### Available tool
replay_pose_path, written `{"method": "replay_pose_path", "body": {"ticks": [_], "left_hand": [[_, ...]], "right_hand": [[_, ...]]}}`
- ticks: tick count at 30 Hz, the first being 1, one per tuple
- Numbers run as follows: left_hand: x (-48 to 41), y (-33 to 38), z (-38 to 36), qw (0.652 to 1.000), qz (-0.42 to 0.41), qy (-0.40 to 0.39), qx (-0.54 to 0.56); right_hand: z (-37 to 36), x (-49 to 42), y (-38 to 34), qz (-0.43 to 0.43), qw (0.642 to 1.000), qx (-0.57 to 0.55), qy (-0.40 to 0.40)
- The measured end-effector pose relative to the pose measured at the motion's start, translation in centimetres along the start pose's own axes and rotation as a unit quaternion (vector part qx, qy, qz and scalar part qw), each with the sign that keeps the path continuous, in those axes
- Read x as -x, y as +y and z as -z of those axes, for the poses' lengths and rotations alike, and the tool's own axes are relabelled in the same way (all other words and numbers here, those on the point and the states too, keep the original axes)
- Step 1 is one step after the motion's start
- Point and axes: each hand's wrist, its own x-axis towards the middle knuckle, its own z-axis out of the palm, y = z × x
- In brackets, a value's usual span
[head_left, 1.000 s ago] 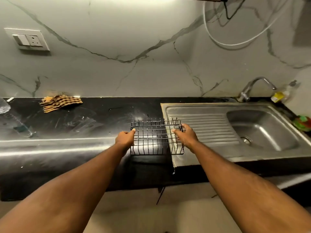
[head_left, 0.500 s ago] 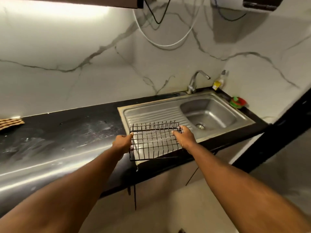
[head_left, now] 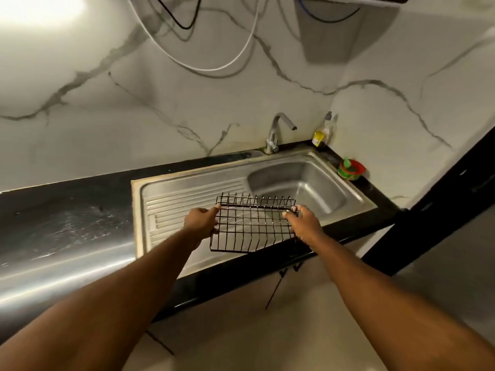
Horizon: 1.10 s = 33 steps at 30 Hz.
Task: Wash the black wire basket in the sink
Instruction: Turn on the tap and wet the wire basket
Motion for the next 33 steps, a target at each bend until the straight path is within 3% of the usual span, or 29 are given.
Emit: {"method": "replay_pose_path", "body": {"ticks": [11,18,25,33], "left_hand": [[-5.6,6.1,-13.0,1.0,-0.023,0.013,-0.003],[-14.1,10.4,-19.0,1.0,0.001,0.028,-0.004],[-20.8,11.4,-22.0,0.997,0.075,0.006,-0.013],[-26.5,11.3,-24.6,0.986,0.158,-0.034,0.028]], "right_hand": [[8.4,-11.3,5.2,-0.064,0.993,-0.096,0.027],[10.9,-22.1,5.5,-0.068,0.997,-0.043,0.022],[11.1,-31.8,6.2,-0.096,0.995,0.0,-0.029],[9.6,-41.9,7.8,-0.137,0.971,0.065,-0.184]]}}
